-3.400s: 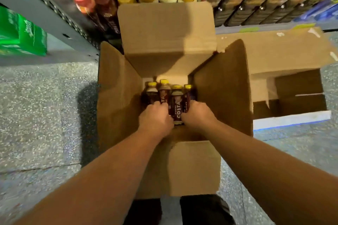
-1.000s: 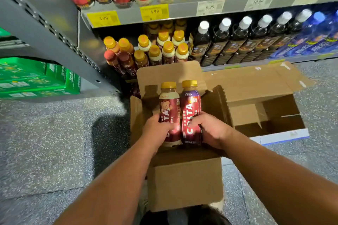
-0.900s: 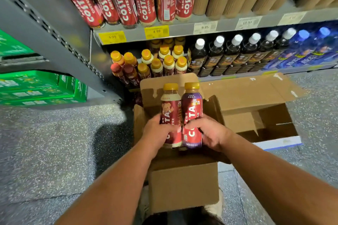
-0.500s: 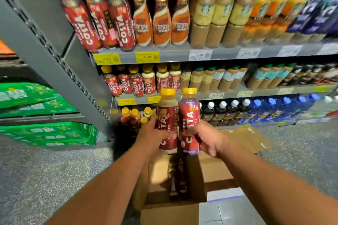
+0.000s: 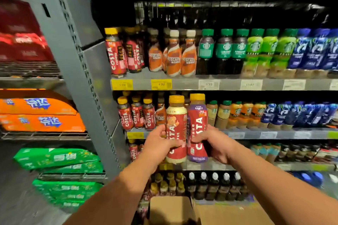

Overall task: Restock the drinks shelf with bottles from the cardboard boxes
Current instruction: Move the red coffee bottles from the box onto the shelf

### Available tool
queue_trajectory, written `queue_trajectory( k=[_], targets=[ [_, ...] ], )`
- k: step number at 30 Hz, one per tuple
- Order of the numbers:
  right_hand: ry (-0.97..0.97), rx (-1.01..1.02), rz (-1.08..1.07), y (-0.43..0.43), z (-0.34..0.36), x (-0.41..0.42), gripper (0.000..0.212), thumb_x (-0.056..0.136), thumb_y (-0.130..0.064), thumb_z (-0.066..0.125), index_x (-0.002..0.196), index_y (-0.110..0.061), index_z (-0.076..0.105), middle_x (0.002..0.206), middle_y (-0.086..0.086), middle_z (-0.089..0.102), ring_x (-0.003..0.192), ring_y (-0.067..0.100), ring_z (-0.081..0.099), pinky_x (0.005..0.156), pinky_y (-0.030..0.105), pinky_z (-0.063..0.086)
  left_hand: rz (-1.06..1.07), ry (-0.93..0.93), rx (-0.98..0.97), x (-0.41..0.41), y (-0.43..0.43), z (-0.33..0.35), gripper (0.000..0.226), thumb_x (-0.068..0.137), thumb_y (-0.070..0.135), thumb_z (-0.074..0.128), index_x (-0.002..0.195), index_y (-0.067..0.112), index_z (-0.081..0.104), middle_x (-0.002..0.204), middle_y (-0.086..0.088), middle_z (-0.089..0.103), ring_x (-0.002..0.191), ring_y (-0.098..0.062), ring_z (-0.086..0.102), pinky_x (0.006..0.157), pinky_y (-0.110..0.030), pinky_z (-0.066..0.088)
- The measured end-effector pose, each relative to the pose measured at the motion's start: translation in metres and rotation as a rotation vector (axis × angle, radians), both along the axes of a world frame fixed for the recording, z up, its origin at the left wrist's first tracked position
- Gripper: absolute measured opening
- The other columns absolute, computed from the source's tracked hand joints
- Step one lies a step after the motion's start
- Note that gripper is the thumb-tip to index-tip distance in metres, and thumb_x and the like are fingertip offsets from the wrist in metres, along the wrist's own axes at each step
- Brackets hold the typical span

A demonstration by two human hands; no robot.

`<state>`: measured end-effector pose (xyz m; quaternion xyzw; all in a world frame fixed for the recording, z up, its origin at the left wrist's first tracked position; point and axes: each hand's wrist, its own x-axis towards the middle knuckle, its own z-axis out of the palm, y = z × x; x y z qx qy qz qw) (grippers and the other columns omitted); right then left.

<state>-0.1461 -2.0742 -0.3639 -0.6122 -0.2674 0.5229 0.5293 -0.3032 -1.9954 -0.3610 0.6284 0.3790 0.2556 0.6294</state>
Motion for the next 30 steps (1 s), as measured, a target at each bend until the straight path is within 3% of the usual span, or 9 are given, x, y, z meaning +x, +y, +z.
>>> queue_trajectory(
  k=[4, 7, 11, 14, 18, 23, 26, 30],
  targets=[
    [-0.085, 0.099, 0.026, 0.001, 0.064, -0.006, 0.044, 0.076, 0.011, 0.056, 0.116, -0.008, 0.056, 0.111, 0.021, 0.067, 0.101, 0.037, 0.066, 0.092, 0.054, 0.05, 0.047, -0.038, 0.09, -0.004, -0.002, 0.053, 0.045, 0.069, 0.003, 0.08, 0.106, 0.019, 0.06, 0.106, -0.001, 0.068, 0.092, -0.015, 0.065, 0.086, -0.037, 0.053],
    [-0.105, 0.173, 0.034, 0.003, 0.106, -0.011, 0.045, 0.076, 0.015, 0.051, 0.117, -0.004, 0.056, 0.111, 0.023, 0.066, 0.098, 0.036, 0.066, 0.089, 0.051, 0.052, 0.075, -0.064, 0.147, -0.008, 0.001, 0.091, 0.047, 0.066, 0.007, 0.083, 0.105, 0.022, 0.06, 0.107, -0.001, 0.068, 0.096, -0.019, 0.065, 0.091, -0.044, 0.052],
    [-0.141, 0.212, 0.021, 0.012, 0.151, -0.02, 0.047, 0.078, 0.013, 0.052, 0.121, -0.007, 0.051, 0.113, 0.021, 0.065, 0.1, 0.035, 0.065, 0.087, 0.049, 0.053, 0.106, -0.105, 0.209, -0.017, 0.01, 0.135, 0.053, 0.058, 0.016, 0.087, 0.104, 0.025, 0.061, 0.105, 0.001, 0.069, 0.095, -0.02, 0.066, 0.09, -0.044, 0.052],
    [-0.2, 0.249, 0.023, 0.022, 0.18, -0.03, 0.047, 0.078, 0.011, 0.055, 0.121, -0.007, 0.05, 0.117, 0.023, 0.063, 0.104, 0.037, 0.063, 0.091, 0.053, 0.051, 0.095, -0.144, 0.251, -0.028, 0.02, 0.161, 0.047, 0.065, 0.011, 0.084, 0.103, 0.025, 0.06, 0.103, 0.0, 0.07, 0.093, -0.019, 0.067, 0.088, -0.041, 0.053],
    [-0.236, 0.322, 0.03, 0.041, 0.216, -0.049, 0.039, 0.078, 0.012, 0.053, 0.112, -0.008, 0.053, 0.104, 0.019, 0.065, 0.097, 0.035, 0.064, 0.087, 0.049, 0.053, 0.082, -0.194, 0.305, -0.046, 0.04, 0.194, 0.04, 0.069, 0.007, 0.081, 0.098, 0.026, 0.062, 0.1, 0.0, 0.071, 0.092, -0.02, 0.068, 0.086, -0.041, 0.055],
    [-0.231, 0.405, 0.002, 0.067, 0.257, -0.075, 0.046, 0.066, 0.008, 0.058, 0.111, -0.002, 0.056, 0.097, 0.019, 0.062, 0.089, 0.033, 0.062, 0.09, 0.052, 0.049, 0.101, -0.218, 0.367, -0.064, 0.069, 0.239, 0.036, 0.069, 0.003, 0.079, 0.087, 0.028, 0.062, 0.098, -0.003, 0.072, 0.092, -0.023, 0.068, 0.087, -0.041, 0.054],
    [-0.265, 0.44, -0.035, 0.077, 0.279, -0.082, 0.058, 0.056, 0.002, 0.061, 0.114, 0.002, 0.056, 0.103, 0.024, 0.063, 0.095, 0.038, 0.063, 0.095, 0.055, 0.049, 0.098, -0.233, 0.393, -0.068, 0.083, 0.262, 0.034, 0.072, 0.006, 0.078, 0.099, 0.022, 0.064, 0.1, -0.004, 0.072, 0.093, -0.023, 0.068, 0.089, -0.042, 0.053],
    [-0.341, 0.445, -0.099, 0.085, 0.299, -0.075, 0.035, 0.073, 0.008, 0.058, 0.107, 0.0, 0.059, 0.102, 0.02, 0.064, 0.1, 0.037, 0.062, 0.098, 0.051, 0.047, 0.086, -0.247, 0.436, -0.059, 0.096, 0.282, 0.039, 0.073, 0.009, 0.078, 0.108, 0.017, 0.064, 0.101, -0.004, 0.071, 0.092, -0.021, 0.067, 0.089, -0.041, 0.052]
  ],
)
